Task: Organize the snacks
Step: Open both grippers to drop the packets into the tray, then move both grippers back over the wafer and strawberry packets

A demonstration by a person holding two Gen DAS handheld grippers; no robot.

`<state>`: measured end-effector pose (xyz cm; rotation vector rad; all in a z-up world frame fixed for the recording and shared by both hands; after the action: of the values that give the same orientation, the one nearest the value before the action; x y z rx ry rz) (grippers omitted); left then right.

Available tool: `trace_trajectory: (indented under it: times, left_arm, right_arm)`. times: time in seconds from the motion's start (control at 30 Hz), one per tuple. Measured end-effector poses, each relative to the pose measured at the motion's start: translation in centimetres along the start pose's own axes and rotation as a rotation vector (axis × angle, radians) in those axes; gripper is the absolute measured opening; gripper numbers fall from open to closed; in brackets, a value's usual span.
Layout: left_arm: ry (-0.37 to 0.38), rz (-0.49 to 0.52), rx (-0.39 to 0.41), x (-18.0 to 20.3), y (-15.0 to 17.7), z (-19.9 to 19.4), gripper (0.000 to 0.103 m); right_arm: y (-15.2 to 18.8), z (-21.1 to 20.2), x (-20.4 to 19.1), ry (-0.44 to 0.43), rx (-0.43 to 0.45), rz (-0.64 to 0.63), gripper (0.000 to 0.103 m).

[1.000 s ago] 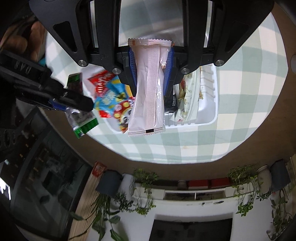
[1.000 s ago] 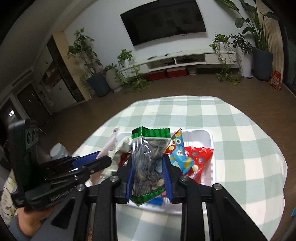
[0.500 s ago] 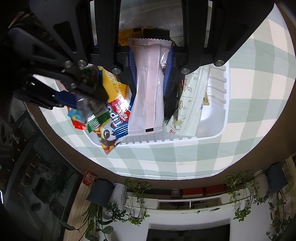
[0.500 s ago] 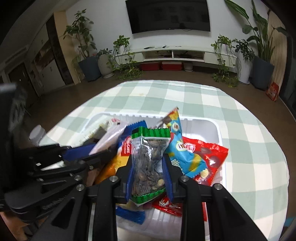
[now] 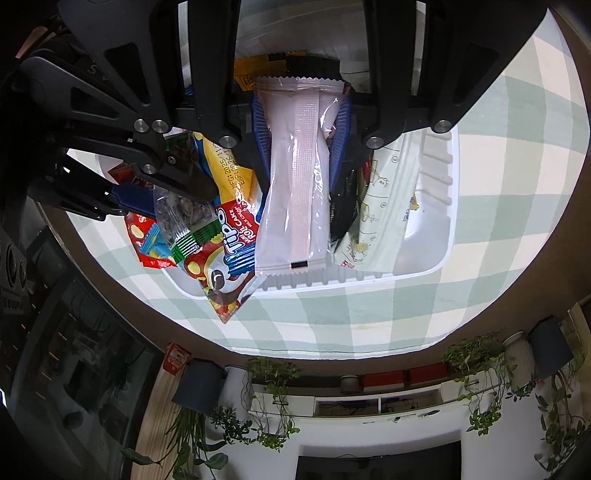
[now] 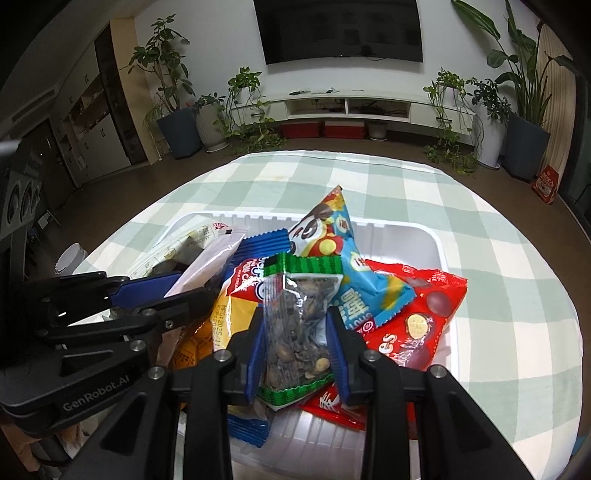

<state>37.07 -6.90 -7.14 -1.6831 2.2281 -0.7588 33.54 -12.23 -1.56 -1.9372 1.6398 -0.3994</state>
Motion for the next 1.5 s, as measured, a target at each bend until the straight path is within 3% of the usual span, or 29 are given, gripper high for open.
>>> trace_trajectory:
  times: [0.2,0.27,0.33,0.4,0.47,0.67,0.9,1.03,1.2,1.37,1.5]
  left_arm:
    - [-0.002,-0.005,0.015,-0.1,-0.1,-0.1,0.031]
    - [-0.013,-0.012,0.021,-0.2,-0.1,-0.3,0.037]
    - [-0.030,-0.036,0.025,-1.0,-0.2,-0.6,0.053]
    - [-0.021,-0.050,0.030,-1.3,-0.2,-0.9,0.058]
    - [-0.027,-0.048,0.038,-1.4,-0.1,-1.2,0.060]
    - [-0.038,-0.050,0.046,-1.5,0.1,-1.7,0.065]
    - [-0.037,-0.077,0.119,-1.7,-0.2,-4.2,0.100]
    - [-0.012,-0.067,0.167,-1.0,-0.2,-7.2,0.102]
    - [0.023,-0.009,0.206,0.3,1.6,-11.9,0.102]
    - [0.050,0.032,0.217,-0.2,5.8,-16.2,0.102]
    - [0.053,0.120,0.155,-0.7,10.7,-17.3,0.102]
  right_arm:
    - [0.0,-0.2,-0.1,0.001,-0.002,-0.002,0.044]
    - [0.0,-0.3,0.0,0.010,0.002,-0.005,0.048]
    - [0.0,-0.7,0.2,0.017,0.010,-0.004,0.050]
    - [-0.1,-1.1,0.4,0.018,0.023,0.002,0.057]
    - [-0.2,-1.5,0.7,0.027,0.041,0.004,0.064]
    - [-0.3,-2.3,0.4,0.051,0.070,-0.039,0.066]
    - [-0.7,-4.8,1.6,0.067,0.149,-0.037,0.090]
    - [-1.2,-7.0,2.3,0.059,0.232,-0.011,0.096]
    - [-0.9,-9.0,1.9,0.007,0.268,-0.005,0.100]
    - [0.5,-10.3,0.2,-0.046,0.266,-0.034,0.100]
    - [2.3,-11.5,-2.1,-0.132,0.239,-0.081,0.100]
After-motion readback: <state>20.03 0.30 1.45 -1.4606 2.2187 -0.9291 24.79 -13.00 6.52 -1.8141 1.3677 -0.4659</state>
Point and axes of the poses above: each gripper's, at about its wrist camera, not at the fingertips, and z roughly the way its jaws point, x to its right, y to its underside, the point moved 10 cm from there along z, roughly the way its jaws point, and after that the axes turned 6 degrees about -x, right-handed, at the moved point
